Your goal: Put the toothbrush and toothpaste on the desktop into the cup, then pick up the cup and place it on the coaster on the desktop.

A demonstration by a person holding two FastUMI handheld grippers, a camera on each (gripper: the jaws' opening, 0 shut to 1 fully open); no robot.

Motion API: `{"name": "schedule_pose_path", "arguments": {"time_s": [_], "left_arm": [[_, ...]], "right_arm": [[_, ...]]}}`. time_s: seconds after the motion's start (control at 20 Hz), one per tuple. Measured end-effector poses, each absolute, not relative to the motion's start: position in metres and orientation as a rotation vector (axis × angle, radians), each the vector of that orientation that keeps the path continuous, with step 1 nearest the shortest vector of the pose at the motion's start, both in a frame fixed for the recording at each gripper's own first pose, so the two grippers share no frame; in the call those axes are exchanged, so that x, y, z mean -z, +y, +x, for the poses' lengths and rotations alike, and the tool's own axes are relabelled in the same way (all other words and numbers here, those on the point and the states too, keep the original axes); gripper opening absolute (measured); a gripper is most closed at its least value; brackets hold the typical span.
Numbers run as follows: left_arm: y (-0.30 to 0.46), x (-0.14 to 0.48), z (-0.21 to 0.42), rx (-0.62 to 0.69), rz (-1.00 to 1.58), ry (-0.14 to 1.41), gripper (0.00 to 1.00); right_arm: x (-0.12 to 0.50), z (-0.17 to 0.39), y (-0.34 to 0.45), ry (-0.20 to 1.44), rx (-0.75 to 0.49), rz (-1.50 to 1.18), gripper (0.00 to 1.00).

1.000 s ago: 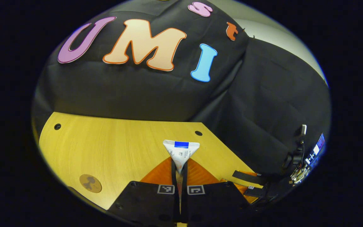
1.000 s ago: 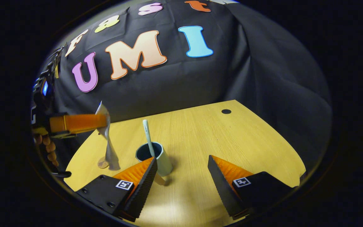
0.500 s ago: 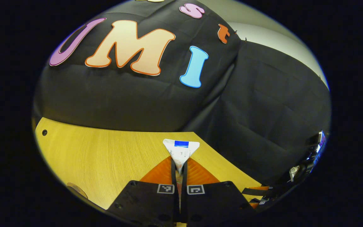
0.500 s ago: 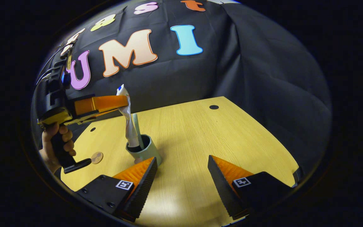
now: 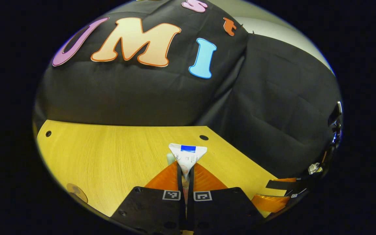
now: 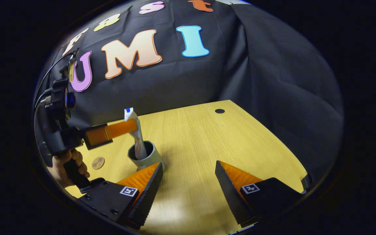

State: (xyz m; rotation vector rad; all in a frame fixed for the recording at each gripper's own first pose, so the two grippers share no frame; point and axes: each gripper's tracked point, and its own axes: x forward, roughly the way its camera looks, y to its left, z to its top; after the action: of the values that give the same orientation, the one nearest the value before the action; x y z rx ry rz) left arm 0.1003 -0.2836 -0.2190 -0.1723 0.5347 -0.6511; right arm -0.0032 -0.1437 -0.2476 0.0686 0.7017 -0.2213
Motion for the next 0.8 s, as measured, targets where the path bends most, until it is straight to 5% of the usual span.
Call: {"name": "schedule_pose_path", "arguments": {"time_s": [0.2, 0.4, 0.6, 0.8], "left_arm": [[-0.282, 0.216, 0.094, 0.638, -0.169, 0.514, 0.02], [-0.275, 0.216, 0.086, 0.601, -0.191, 0.526, 0.15], [-0.253, 0.208, 0.08, 0.515, -0.174, 0.508, 0.96], [-0.222, 0.188, 0.069, 0.407, -0.125, 0.45, 0.95]], "right_arm": [[0.245, 0.003, -0.142, 0.699, 0.193, 0.065, 0.99], [0.245, 0.009, -0.137, 0.704, 0.147, 0.072, 0.99], [0.25, 0.014, -0.123, 0.733, 0.062, 0.089, 0.99], [0.26, 0.019, -0.101, 0.824, -0.038, 0.12, 0.98]]}}
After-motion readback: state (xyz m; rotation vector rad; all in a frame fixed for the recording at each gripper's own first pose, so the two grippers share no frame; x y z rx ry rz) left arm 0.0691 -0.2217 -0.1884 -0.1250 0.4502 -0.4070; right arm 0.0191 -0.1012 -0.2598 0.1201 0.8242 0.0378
